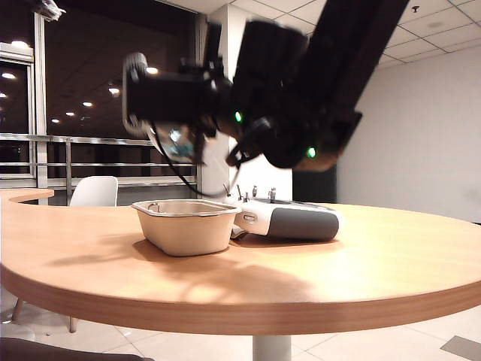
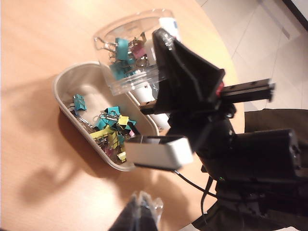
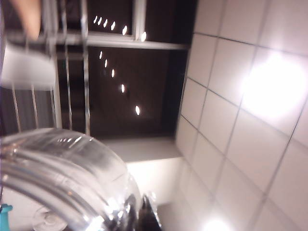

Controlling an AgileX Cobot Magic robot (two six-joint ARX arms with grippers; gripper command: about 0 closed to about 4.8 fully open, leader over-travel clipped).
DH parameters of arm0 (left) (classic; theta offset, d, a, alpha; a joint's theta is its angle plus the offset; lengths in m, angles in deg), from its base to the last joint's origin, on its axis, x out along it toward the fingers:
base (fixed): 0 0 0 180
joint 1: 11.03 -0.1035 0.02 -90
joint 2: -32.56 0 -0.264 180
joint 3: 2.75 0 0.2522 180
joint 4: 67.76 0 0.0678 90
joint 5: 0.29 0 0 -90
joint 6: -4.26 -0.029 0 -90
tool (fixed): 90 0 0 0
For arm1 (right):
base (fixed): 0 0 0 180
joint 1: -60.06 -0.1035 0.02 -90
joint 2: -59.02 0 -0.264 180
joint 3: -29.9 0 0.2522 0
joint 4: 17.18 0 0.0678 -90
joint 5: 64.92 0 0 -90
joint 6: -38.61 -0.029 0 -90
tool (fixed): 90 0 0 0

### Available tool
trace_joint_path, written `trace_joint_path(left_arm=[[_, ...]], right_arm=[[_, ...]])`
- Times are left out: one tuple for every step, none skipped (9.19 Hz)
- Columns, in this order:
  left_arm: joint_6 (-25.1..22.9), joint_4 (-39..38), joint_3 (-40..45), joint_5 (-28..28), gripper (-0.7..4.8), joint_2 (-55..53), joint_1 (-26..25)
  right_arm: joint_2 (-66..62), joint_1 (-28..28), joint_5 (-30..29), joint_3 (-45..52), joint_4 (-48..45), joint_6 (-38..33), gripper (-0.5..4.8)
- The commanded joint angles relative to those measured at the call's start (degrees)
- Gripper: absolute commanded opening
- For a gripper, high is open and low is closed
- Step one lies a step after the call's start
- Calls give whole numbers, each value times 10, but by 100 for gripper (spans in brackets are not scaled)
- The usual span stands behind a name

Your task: Pick up the box filled with clips, pour some clips from it into the rectangular paper box, and then put the clip box back on the table.

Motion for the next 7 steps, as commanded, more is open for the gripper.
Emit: trace_joint_path(left_arm=[[-3,-1,-2,3,-5,1,0],[-3,-1,-2,3,-5,1,0],[-3,-2,-2,2,-5,1,3],[-3,-2,-2,3,-5,1,7],[-3,-2,-2,3,-5,1,7],[-3,-3,-2,3,-5,1,7],[-3,-3,-2,3,-5,1,7]], right_arm=[[5,-12,-9,-3,-15,99,-5],[5,-11,-34,-3,-15,144,-5],[5,-10,-33,-3,-14,180,-5],[5,-9,-23,-3,-14,171,-5],[5,-9,-14,-3,-13,144,-5],[5,-9,-12,-3,-9,132,-5],[5,-9,-12,-3,-8,132,-5]])
